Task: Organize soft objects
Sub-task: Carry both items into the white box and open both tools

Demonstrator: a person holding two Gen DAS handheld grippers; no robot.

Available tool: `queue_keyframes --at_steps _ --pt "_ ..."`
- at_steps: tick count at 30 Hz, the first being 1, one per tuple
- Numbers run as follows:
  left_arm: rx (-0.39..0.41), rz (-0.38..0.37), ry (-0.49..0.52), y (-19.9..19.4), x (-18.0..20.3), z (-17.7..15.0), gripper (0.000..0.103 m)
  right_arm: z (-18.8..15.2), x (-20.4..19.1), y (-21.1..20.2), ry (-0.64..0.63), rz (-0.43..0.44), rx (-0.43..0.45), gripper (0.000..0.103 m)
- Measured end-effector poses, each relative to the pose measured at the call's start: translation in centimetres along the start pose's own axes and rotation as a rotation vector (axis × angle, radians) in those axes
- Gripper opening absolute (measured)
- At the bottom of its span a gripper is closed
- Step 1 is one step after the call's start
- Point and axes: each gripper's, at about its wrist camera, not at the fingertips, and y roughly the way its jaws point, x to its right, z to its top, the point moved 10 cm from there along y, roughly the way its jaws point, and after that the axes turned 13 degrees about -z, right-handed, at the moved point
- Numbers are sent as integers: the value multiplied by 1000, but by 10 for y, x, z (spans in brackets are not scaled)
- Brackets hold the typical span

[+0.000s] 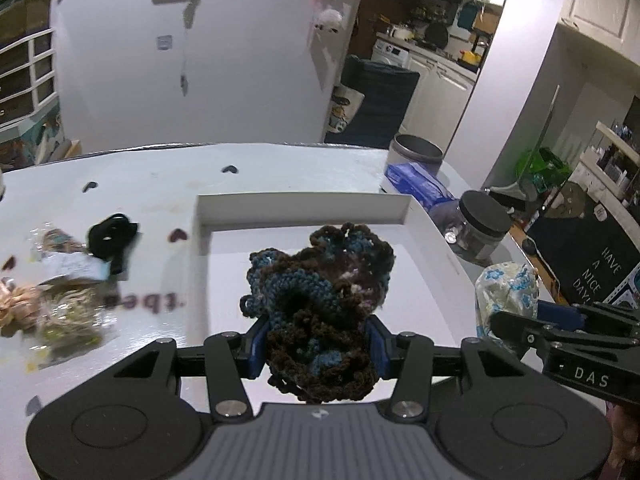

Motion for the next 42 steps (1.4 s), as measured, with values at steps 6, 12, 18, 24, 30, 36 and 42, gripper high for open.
queue_keyframes --at_steps 6,12,18,24,30,36,42 --pt "-40 11 -3 30 14 6 50 3 26 23 14 -3 -43 44" --pt "-68 31 3 50 20 11 50 10 33 45 15 30 -84 44" --pt "-152 0 -36 72 19 1 50 -9 17 75 5 98 -190 44" --pt "-266 -60 -58 102 24 -13 50 -32 20 90 -44 44 -271 46" --pt "-332 -139 -73 128 35 -24 50 -36 25 89 -44 57 -273 51" --pt "-346 -193 -155 136 34 -34 75 -29 32 77 -15 71 -267 52" --pt "-264 -199 -169 118 32 -24 69 -21 35 69 7 74 -242 43"
